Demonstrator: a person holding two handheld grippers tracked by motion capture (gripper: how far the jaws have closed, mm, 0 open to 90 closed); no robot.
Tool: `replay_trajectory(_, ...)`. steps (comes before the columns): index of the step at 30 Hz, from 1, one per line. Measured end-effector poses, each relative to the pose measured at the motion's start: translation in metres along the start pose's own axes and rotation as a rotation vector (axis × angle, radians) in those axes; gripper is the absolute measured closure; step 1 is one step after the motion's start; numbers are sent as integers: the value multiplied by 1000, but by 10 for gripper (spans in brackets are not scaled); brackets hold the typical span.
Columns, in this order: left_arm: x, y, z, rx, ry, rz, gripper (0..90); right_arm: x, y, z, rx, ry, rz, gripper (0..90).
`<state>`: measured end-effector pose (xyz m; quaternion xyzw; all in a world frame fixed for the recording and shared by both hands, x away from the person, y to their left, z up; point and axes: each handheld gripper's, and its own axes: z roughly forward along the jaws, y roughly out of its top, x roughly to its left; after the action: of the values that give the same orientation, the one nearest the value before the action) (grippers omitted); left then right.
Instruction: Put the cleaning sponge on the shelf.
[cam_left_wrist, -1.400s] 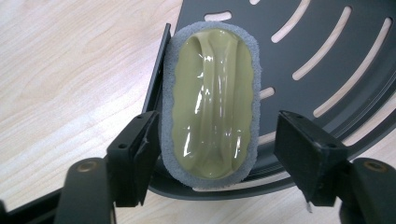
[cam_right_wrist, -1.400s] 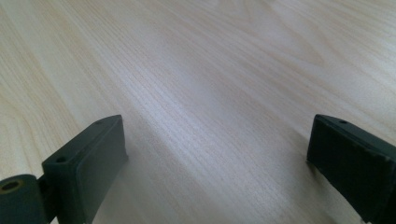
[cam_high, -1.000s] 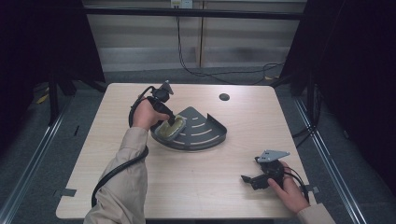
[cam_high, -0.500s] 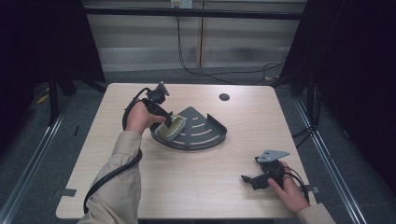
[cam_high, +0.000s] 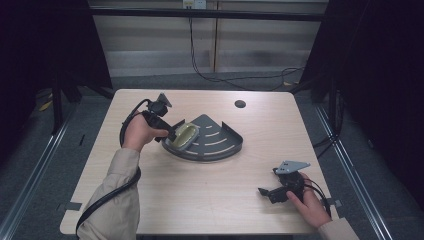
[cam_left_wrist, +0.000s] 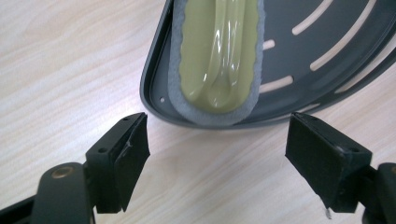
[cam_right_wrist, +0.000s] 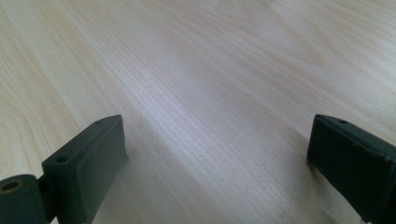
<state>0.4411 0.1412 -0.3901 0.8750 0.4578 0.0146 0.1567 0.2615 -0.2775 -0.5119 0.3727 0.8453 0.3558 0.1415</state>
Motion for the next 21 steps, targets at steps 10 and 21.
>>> replay_trajectory(10,6,-22,0,-3,-8,-5,211,0,0,0,2,0,4,41)
replay_trajectory(21,8,-45,1,-2,-15,11,214,0,0,0,2,2,2,39)
